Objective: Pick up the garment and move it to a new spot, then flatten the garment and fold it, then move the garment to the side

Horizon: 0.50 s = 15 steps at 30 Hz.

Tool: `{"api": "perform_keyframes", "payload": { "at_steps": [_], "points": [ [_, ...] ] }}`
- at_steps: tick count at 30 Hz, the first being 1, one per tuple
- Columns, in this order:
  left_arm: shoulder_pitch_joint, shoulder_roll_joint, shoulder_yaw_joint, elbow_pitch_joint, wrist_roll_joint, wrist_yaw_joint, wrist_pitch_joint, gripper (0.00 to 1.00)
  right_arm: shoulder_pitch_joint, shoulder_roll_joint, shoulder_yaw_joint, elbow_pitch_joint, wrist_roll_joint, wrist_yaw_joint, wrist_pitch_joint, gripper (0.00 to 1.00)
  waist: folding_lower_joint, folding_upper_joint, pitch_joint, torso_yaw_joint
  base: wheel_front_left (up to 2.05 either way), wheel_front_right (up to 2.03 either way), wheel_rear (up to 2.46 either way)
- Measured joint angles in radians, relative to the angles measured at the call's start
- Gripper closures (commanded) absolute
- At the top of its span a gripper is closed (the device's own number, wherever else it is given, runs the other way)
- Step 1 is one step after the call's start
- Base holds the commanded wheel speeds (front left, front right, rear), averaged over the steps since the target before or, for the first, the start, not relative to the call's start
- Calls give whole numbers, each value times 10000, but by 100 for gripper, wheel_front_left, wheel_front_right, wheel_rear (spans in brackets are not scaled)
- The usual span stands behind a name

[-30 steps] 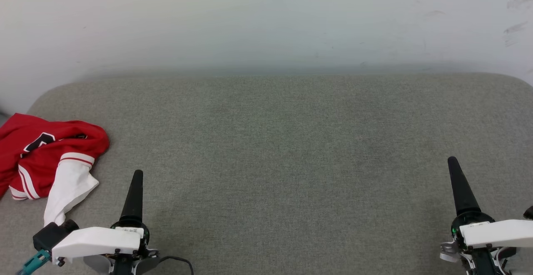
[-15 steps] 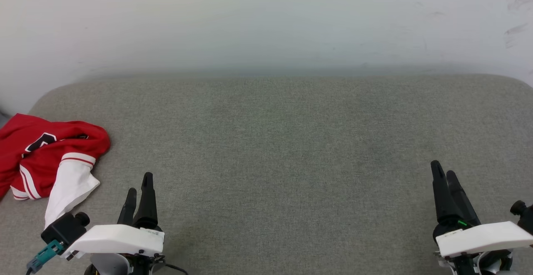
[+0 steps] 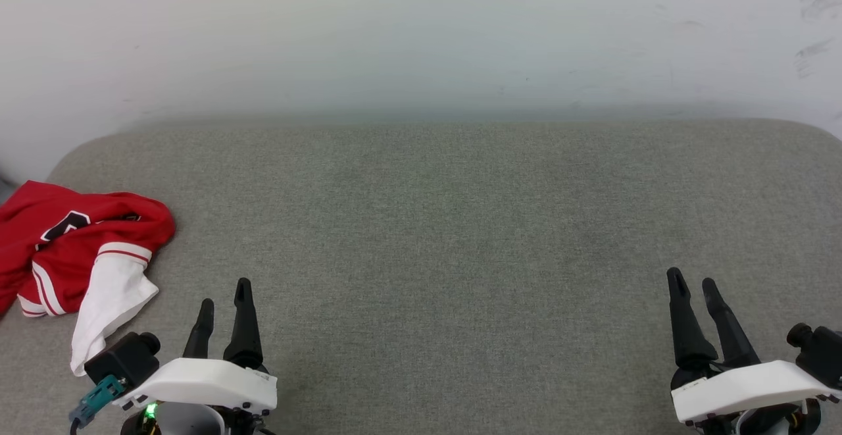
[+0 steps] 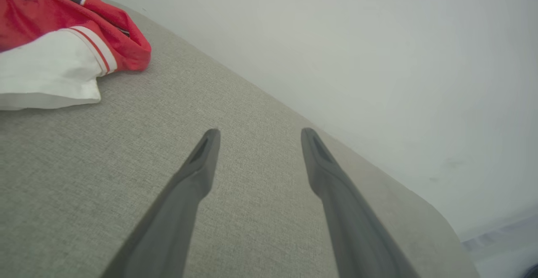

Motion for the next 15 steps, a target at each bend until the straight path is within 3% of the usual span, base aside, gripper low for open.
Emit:
{"api": "perform_keyframes", "payload": {
  "at_steps": [15],
  "points": [
    [161,69,-293,-201,1607,234,-424,0,103,-2,102,-58,-1722,0,-431,0,0,0,10,14,0,0,0]
  ]
}}
